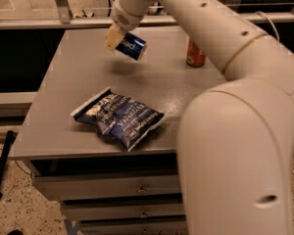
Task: Place pepsi can upright
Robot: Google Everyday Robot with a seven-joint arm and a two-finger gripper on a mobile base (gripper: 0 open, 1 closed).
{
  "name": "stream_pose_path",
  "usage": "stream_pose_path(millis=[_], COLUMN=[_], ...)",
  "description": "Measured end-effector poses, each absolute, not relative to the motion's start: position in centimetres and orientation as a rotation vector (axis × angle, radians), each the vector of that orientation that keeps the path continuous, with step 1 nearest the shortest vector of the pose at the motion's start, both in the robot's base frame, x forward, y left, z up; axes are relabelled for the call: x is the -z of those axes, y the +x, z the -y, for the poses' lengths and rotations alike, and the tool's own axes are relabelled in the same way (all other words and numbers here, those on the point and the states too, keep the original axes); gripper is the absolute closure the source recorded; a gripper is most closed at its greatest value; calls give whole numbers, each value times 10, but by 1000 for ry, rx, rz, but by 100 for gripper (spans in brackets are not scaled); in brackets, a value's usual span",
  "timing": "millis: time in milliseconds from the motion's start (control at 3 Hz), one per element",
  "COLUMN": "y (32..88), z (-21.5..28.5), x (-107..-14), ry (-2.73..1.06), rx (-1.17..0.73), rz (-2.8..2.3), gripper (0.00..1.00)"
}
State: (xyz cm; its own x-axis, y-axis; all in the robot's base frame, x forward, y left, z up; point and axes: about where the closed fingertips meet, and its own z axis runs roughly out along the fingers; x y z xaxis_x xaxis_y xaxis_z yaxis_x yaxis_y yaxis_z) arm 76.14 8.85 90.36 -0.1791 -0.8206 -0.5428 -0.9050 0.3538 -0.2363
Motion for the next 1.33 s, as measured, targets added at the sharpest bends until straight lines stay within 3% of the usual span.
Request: stream_pose_path(millis=[667,1333], y=[716,710], z=[-54,16], x=[-917,-940], ry=[-1213,-897], rx=[-518,-626], rz=[-1836,-1599], gripper=[100,100])
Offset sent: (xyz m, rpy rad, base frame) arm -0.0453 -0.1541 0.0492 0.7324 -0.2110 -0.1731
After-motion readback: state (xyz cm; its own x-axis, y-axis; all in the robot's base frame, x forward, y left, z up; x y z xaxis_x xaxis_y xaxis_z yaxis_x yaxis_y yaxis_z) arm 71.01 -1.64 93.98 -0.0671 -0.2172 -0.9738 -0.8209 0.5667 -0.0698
